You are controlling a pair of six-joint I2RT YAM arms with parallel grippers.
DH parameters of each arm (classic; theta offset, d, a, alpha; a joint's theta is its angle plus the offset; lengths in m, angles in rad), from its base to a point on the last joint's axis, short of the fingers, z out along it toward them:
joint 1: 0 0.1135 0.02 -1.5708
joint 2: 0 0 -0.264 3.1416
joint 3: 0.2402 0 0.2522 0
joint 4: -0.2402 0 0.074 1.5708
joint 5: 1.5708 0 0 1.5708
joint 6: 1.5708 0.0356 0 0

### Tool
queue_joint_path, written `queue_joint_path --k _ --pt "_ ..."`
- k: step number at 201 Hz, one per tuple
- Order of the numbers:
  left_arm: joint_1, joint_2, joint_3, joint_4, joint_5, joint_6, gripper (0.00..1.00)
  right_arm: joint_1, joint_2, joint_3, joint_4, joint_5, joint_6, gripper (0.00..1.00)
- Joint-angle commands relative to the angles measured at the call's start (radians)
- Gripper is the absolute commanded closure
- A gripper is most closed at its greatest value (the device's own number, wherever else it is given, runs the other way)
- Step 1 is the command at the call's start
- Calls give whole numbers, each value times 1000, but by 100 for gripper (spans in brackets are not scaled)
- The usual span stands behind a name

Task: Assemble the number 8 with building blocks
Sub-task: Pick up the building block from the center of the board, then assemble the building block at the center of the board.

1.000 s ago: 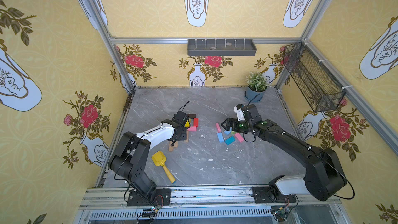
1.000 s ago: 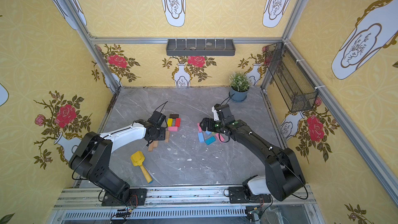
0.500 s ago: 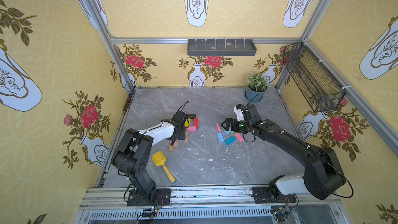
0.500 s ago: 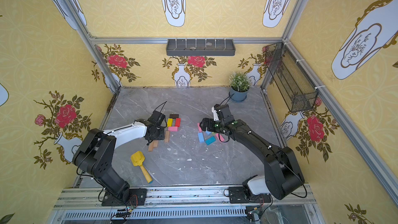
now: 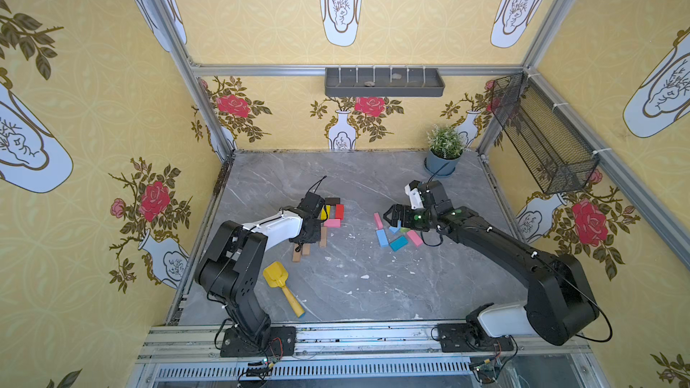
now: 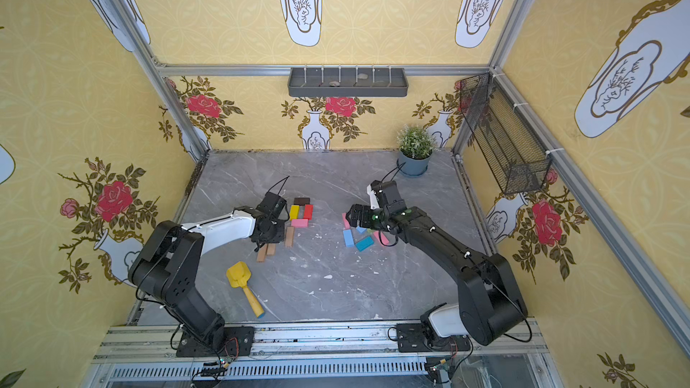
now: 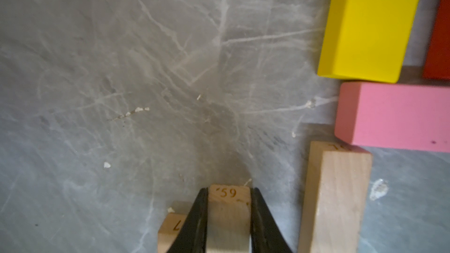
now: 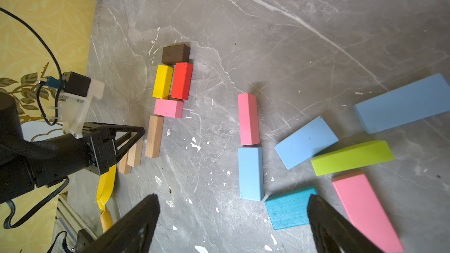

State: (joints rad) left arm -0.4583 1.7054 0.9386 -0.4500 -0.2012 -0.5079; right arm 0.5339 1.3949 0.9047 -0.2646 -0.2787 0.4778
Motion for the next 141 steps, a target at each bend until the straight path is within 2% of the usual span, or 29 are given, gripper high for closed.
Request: queue_joint_path --k 1,30,77,105,141 --pt "1 10 -3 10 -1 2 78 0 3 2 -8 4 5 2" --pt "1 -16 8 -16 -9 1 84 0 -3 2 -8 5 4 3" --pt "-19 -142 29 -91 -3 -10 87 0 -6 1 -5 8 5 3" --pt "-89 -162 73 -132 -12 -41 87 0 -6 1 -4 10 5 2" --pt "-180 -86 145 -140 -8 -89 86 0 -14 -2 -7 12 5 2"
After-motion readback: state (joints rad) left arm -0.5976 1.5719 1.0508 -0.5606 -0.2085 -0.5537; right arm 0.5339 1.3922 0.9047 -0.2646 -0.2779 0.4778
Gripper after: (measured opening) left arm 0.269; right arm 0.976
